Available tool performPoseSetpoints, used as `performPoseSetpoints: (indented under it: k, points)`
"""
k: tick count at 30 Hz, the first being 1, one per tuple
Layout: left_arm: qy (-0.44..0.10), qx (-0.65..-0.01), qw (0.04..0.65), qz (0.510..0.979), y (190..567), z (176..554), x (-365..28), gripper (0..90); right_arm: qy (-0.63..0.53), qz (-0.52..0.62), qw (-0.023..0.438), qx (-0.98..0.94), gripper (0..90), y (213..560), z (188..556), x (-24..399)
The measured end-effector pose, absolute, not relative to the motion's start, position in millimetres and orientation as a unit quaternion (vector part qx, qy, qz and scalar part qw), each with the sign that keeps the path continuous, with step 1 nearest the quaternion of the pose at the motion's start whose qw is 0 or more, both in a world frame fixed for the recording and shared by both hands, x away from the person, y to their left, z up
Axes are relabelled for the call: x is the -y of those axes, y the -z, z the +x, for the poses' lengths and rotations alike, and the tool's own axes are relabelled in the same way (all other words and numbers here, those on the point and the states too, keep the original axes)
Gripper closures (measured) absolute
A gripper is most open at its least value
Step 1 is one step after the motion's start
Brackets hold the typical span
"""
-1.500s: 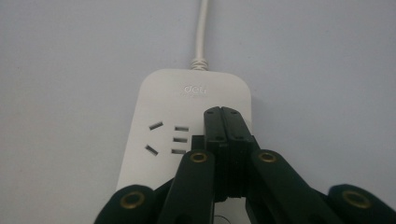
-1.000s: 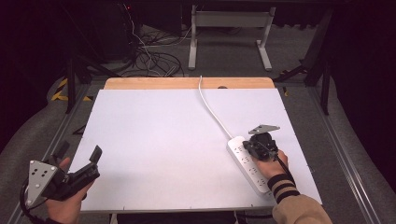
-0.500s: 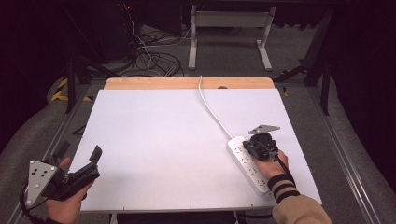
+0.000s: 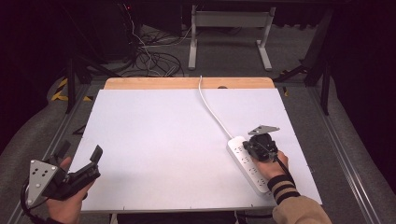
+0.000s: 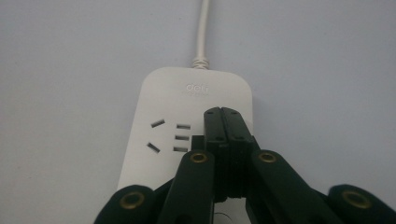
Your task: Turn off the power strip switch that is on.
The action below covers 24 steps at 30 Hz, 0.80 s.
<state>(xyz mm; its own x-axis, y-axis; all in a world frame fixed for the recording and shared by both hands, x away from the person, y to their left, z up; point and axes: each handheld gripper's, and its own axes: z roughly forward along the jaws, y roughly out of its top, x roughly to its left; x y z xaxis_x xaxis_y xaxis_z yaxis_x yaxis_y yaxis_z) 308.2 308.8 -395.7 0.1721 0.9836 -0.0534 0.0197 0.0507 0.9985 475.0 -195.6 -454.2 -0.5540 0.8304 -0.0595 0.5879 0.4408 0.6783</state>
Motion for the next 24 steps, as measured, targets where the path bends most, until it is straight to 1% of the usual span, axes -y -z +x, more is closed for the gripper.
performPoseSetpoints:
  k: [6,24]
  points:
    - [-0.436,-0.471,0.552,0.532,395.7,309.1,-308.3,6.4,-0.308,0.427,0.208,-0.825,90.0,454.0,472.6,194.2]
    - [-0.436,-0.471,0.551,0.534,396.0,310.5,-307.2,6.5,-0.312,0.426,0.209,-0.823,90.0,453.0,471.5,195.2]
